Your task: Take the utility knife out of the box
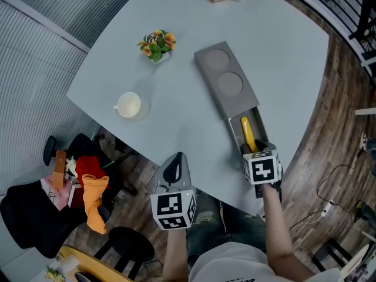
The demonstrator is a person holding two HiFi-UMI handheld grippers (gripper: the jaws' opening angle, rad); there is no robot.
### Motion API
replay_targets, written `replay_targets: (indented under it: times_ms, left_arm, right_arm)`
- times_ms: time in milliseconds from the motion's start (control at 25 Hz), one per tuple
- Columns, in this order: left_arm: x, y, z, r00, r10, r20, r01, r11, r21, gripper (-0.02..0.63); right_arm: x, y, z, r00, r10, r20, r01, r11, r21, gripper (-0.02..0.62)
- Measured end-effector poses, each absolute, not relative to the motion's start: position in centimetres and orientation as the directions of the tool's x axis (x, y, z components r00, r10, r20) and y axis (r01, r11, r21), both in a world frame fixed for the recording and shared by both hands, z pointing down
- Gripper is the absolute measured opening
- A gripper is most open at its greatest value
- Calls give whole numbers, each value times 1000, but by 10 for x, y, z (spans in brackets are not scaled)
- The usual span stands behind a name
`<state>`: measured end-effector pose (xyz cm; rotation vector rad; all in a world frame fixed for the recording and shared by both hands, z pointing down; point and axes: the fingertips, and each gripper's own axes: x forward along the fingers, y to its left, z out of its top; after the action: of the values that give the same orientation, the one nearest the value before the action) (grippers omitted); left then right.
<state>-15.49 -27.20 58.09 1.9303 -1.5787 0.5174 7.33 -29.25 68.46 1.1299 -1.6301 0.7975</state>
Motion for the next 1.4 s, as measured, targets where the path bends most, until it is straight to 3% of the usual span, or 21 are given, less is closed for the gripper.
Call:
replay_targets:
  times_ms: [760,1400]
  left_arm:
    - [-157,-276,568,218,-768,603,-974,-134,182,1]
    - [-151,-285,508,213,-841,498,-976,-155,156,1]
  right_arm:
    - [68,-296,677,-177,-350,920,-927,374,-36,164]
    - [71,-315,580,-238,-557,796,-936,350,-35,163]
